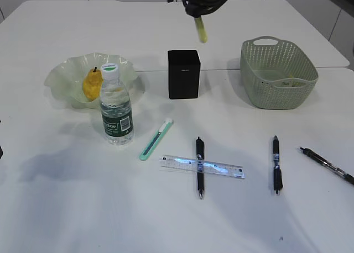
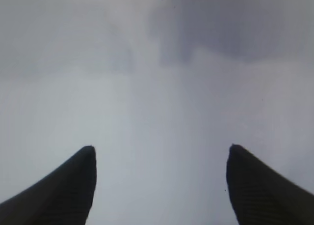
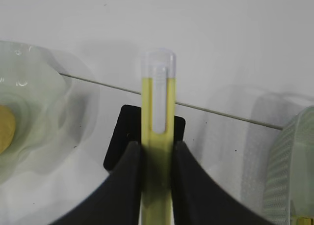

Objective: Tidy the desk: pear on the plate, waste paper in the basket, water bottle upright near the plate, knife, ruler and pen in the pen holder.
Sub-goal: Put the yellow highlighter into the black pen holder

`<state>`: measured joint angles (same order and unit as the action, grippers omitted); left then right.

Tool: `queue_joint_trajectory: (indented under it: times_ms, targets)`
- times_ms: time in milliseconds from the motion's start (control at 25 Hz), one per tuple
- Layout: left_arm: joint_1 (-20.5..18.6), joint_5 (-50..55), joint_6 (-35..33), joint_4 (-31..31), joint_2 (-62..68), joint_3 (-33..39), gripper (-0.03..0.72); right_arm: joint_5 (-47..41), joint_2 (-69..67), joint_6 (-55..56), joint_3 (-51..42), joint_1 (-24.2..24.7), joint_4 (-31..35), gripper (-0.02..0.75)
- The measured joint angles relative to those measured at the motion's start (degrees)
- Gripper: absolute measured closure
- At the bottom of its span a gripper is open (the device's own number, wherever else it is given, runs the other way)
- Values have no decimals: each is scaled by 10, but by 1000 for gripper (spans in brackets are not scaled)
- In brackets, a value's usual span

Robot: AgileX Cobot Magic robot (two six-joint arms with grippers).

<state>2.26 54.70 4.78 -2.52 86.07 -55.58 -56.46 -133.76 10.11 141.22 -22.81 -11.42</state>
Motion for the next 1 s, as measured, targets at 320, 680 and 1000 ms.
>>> queue_joint_trajectory:
  times_ms: [320, 680, 1000]
  targets:
    - [0, 0, 0, 0, 0, 0, 97, -47, 33, 1, 0, -1, -3, 636]
    - [0, 0, 0, 0, 0, 0, 97, -43, 44, 30, 0, -23, -27, 637]
    - [0, 0, 0, 0, 0, 0, 97, 78, 44, 51, -61, -25, -63, 638]
